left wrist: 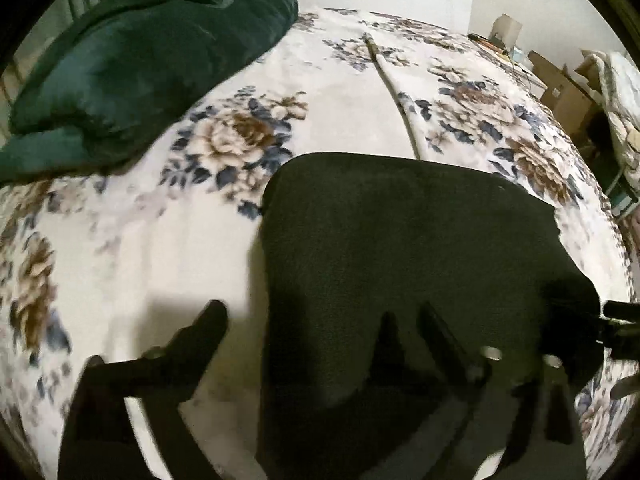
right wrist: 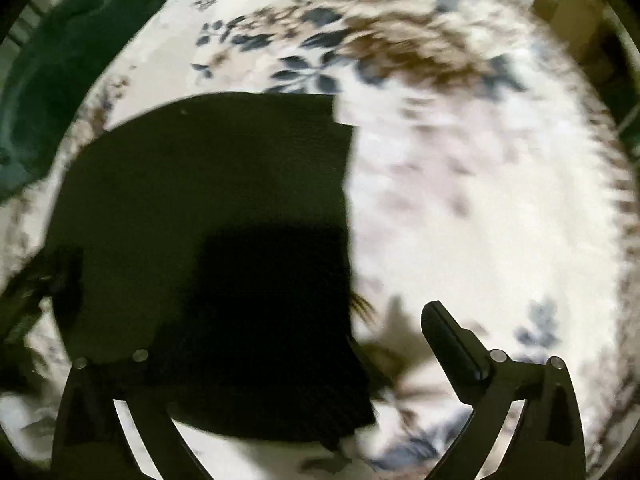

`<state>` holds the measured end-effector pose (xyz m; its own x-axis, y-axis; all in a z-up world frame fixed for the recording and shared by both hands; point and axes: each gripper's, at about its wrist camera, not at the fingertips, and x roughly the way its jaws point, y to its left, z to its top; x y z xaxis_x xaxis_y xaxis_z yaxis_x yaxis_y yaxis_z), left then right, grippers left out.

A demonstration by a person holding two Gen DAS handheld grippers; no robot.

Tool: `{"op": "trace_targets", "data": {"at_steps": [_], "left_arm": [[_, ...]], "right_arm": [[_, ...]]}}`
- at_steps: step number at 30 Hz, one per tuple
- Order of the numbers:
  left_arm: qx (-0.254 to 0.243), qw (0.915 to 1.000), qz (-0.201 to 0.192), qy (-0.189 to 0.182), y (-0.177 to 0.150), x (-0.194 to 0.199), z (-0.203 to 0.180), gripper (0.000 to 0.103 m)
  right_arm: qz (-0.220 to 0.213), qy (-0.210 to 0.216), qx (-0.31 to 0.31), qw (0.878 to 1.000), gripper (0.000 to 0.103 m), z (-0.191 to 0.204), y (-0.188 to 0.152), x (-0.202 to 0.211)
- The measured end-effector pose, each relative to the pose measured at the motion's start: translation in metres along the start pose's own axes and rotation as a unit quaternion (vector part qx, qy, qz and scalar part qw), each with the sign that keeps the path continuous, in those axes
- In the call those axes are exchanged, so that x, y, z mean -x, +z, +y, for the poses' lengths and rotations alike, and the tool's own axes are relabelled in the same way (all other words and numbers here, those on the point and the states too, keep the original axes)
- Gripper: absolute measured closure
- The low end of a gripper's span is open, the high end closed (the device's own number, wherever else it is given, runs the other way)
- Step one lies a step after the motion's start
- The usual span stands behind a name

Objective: Fold small clothes

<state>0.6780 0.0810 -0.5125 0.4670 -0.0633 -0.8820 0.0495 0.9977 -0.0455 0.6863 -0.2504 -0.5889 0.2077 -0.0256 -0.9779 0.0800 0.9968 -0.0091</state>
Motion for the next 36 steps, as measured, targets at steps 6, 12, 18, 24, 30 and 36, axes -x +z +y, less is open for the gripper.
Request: {"op": "trace_targets", "data": {"at_steps": [6, 12, 18, 24, 30, 36], "left_arm": [[0.008, 0.9993, -0.011, 0.034, -0.016, 0.057, -0.022, 0.003], [0.031, 0.9988, -0.028, 0.028, -0.025, 0.141, -0.035, 0.003], [0.031, 0.9973, -0.06, 0.028, -0.034, 0.239, -0.047, 0.003], [0.025, 0.9949, -0.092, 0.033, -0.049, 0.348, -0.061, 0.003], [0.021, 0.9923, -0.119, 0.029, -0.067, 0.445, -0.077, 0.003], [0.014, 0.9902, -0.138, 0.017, -0.089, 0.52, -0.09, 0.003]], "right_arm": [[-0.082, -0.084, 0.006, 0.993, 0.0, 0.025, -0.049, 0.058], [-0.128, -0.109, 0.006, 0.986, 0.0, 0.036, -0.089, 0.148], [-0.169, -0.107, 0.008, 0.98, 0.0, 0.038, -0.131, 0.252], [-0.218, -0.109, 0.009, 0.97, 0.0, 0.04, -0.181, 0.368], [-0.256, -0.1, 0.002, 0.961, 0.0, 0.04, -0.242, 0.476], [-0.29, -0.091, 0.006, 0.953, 0.0, 0.042, -0.293, 0.559]]}}
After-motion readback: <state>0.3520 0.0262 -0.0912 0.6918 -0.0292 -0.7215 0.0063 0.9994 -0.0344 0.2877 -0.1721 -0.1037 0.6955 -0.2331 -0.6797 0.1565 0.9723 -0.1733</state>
